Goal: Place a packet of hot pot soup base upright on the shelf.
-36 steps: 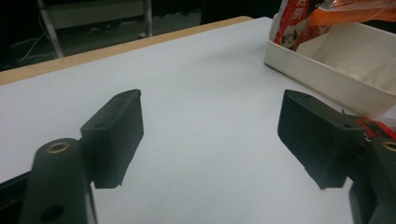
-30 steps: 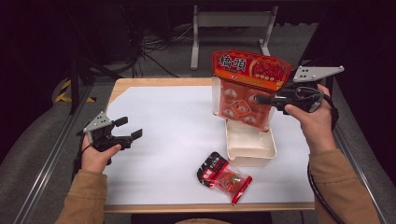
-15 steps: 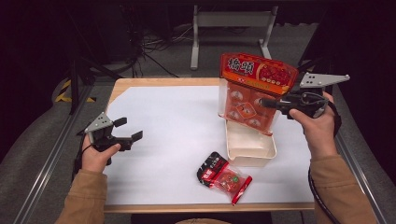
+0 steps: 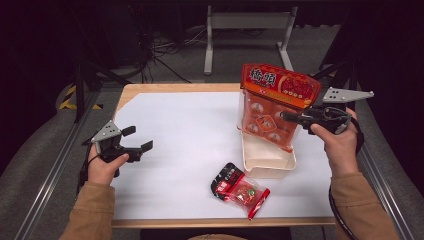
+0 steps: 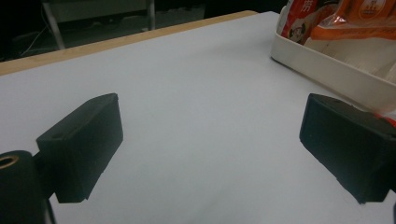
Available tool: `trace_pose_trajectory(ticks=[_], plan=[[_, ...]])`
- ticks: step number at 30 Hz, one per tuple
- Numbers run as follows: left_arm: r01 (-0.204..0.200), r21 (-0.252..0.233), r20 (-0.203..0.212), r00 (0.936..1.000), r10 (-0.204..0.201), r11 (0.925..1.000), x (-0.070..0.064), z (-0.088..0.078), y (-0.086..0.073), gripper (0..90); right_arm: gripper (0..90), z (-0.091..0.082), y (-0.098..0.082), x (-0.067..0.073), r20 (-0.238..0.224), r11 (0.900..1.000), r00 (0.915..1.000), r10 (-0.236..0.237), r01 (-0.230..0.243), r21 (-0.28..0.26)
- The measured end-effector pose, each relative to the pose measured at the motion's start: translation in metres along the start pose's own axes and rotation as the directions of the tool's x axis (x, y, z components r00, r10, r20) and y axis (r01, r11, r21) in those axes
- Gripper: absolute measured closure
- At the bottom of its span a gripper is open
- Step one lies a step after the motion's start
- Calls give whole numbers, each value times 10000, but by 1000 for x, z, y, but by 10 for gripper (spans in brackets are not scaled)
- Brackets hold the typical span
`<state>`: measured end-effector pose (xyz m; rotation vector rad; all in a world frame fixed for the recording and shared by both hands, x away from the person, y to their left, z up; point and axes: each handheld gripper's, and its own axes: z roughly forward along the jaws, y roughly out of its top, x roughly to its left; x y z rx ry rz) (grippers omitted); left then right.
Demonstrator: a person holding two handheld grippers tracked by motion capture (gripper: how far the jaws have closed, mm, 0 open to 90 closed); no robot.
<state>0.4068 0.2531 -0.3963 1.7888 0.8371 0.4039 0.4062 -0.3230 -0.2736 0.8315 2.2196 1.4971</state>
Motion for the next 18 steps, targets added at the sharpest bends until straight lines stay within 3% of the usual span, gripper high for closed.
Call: trace_pose_trajectory(ticks=[18], plan=[[77,-2,88,9999,-77,10000,1,0,-1,70,702,9,-15,0,903,9994,9959,99,-129,327]])
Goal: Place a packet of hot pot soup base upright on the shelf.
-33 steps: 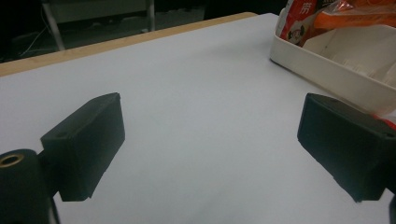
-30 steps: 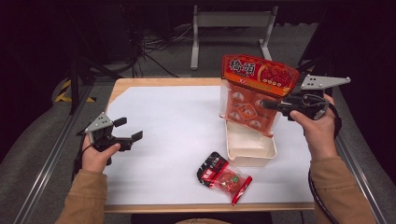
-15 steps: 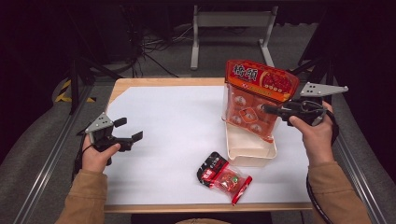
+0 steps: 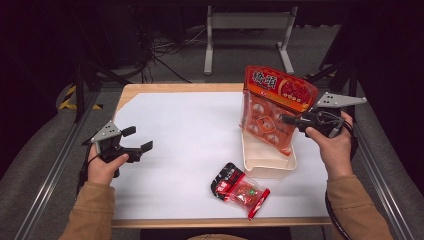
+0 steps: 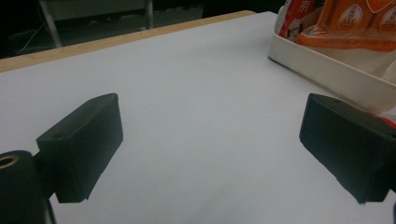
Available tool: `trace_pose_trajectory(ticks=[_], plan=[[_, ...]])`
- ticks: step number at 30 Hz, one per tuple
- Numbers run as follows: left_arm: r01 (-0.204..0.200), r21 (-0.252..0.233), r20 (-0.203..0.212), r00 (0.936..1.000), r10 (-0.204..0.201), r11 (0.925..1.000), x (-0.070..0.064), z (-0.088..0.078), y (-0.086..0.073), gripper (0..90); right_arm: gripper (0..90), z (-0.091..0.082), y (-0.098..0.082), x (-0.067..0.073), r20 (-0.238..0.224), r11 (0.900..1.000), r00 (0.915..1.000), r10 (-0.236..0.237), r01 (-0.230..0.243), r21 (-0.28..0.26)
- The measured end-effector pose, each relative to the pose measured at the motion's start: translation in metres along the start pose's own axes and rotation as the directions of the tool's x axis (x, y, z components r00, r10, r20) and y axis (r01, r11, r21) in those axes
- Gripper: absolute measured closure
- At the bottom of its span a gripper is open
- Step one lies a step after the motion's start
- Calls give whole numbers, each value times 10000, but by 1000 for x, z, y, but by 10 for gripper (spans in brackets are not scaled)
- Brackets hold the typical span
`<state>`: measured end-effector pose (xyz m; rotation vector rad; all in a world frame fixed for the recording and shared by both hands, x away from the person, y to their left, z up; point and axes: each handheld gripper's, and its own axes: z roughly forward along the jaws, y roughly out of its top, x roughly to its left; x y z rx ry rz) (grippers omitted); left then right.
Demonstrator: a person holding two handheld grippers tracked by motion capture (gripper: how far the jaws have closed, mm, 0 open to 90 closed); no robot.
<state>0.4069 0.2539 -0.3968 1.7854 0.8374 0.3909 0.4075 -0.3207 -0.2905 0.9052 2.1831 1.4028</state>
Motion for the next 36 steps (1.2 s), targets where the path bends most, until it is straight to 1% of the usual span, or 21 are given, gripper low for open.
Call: trace_pose_trajectory(ticks=[3,5,7,13,24,29,32,33,36], plan=[[46,2,-1,10000,-46,10000,0,0,0,70,702,2,-2,1,139,9999,9999,-38,36,159],[33,-4,8,10000,-33,10000,0,0,0,70,702,5,-3,3,379,9994,9992,-88,75,346],[53,-32,37,10000,-53,10000,0,0,0,70,702,7,-5,4,475,9993,9988,-82,65,363],[63,17,49,10000,-63,10000,0,1,0,70,701,7,-8,4,550,9993,9985,10,-31,373],[33,90,82,10000,-33,10000,-2,3,0,70,701,11,-20,2,502,9985,9984,266,-290,472],[37,107,82,10000,-38,9999,-2,4,-1,70,701,16,-26,3,492,9967,9984,265,-302,758],[26,91,90,10000,-27,10000,-2,4,0,70,701,24,-30,6,486,9935,9988,85,-139,1128],[34,82,87,10000,-35,10000,-2,4,-1,70,701,26,-33,7,502,9935,9987,-17,-40,1139],[44,95,87,10000,-44,9999,-2,4,-1,70,701,25,-36,6,536,9944,9985,82,-138,1047]])
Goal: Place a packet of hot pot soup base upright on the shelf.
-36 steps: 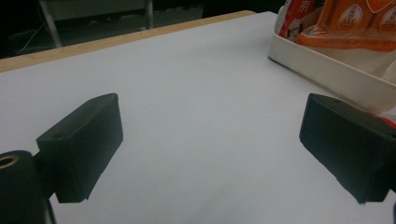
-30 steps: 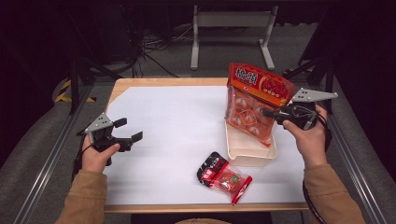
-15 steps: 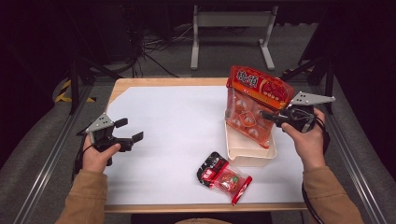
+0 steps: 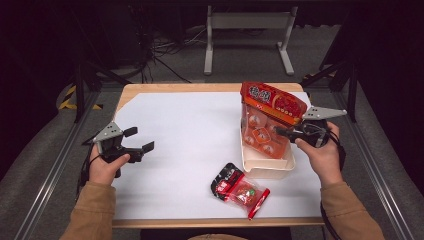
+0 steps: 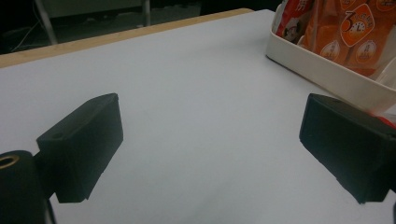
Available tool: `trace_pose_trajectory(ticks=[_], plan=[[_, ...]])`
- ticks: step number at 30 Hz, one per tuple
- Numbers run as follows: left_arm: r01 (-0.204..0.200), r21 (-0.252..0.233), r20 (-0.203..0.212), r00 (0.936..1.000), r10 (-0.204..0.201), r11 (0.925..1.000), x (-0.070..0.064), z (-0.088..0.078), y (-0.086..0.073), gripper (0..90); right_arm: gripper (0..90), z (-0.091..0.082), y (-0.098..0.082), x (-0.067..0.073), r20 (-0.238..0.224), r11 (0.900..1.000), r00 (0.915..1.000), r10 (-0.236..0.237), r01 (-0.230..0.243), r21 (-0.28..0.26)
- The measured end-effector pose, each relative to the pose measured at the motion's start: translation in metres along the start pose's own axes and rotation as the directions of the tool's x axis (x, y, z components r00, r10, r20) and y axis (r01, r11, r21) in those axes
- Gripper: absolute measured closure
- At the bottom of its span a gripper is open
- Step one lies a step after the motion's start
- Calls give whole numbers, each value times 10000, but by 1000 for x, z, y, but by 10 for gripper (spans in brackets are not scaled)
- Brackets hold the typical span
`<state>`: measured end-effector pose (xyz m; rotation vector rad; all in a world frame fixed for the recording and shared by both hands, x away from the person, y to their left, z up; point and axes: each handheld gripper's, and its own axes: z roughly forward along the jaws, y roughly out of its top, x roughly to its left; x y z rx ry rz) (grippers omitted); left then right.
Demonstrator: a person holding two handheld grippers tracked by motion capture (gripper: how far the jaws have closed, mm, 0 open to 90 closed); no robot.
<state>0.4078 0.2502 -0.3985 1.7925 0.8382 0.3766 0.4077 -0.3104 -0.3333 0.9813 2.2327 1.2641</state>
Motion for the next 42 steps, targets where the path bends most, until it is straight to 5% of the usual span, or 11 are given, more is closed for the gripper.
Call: trace_pose_trajectory(ticks=[8,12,26,42], plan=[[-69,88,77,9999,68,9999,-3,4,1,70,701,2,-1,1,-9,9998,9998,-208,208,53],[-107,199,152,9998,104,9997,-4,7,2,71,700,4,-5,-4,-168,9998,9998,87,-84,197],[-117,290,282,9995,109,9995,-7,11,3,69,683,2,-23,-10,-426,9993,9988,246,-258,-278],[-160,282,396,9991,149,9995,-9,15,5,68,351,-19,-23,-16,-380,9915,9960,808,-842,-987]])
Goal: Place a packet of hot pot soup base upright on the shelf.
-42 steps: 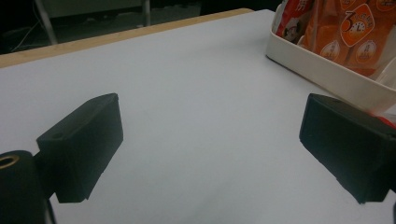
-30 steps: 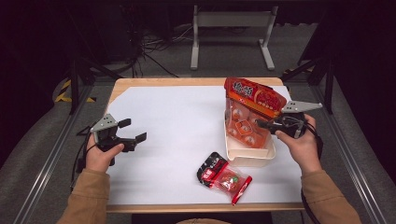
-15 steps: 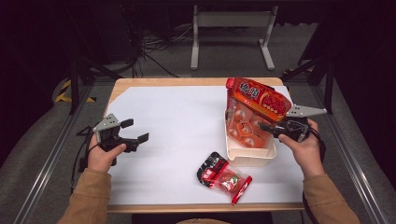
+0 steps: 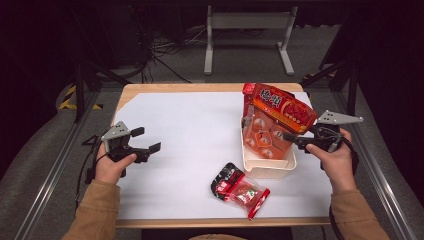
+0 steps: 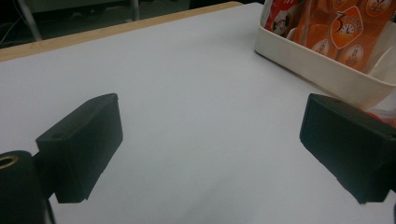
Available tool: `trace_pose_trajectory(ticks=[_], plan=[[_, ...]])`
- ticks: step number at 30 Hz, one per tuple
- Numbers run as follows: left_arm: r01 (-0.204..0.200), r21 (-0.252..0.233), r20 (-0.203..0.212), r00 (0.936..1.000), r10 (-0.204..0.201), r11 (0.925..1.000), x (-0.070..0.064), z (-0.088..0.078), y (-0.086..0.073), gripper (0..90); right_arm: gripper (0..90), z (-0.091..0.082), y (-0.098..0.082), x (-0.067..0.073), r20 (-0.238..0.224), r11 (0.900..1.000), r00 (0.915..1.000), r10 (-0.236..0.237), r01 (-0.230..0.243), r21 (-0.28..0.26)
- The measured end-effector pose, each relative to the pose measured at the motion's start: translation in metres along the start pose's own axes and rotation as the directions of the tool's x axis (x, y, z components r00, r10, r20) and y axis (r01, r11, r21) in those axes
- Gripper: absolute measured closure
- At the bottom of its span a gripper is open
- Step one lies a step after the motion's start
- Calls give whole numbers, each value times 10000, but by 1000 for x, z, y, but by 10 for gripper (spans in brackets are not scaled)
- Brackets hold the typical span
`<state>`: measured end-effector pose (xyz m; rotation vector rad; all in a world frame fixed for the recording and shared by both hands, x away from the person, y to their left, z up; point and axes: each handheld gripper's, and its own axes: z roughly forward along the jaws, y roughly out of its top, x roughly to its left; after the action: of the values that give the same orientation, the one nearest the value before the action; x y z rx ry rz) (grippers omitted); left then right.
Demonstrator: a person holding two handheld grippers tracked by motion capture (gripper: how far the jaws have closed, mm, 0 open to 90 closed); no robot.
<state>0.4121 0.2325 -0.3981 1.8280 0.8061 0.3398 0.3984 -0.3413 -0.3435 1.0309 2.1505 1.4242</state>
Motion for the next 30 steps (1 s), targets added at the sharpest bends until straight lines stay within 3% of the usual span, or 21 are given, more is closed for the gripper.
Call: trace_pose_trajectory(ticks=[5,18,30], plan=[[23,46,142,9999,-23,10000,-2,5,4,64,318,-17,0,0,23,9992,10000,29,-28,-396],[-104,225,470,9989,93,9997,-9,16,12,78,291,-55,-11,-4,665,9983,9977,-101,138,-562],[-588,172,763,9954,573,9981,-26,20,21,85,294,-62,-23,-14,1685,9992,9856,125,-61,-385]])
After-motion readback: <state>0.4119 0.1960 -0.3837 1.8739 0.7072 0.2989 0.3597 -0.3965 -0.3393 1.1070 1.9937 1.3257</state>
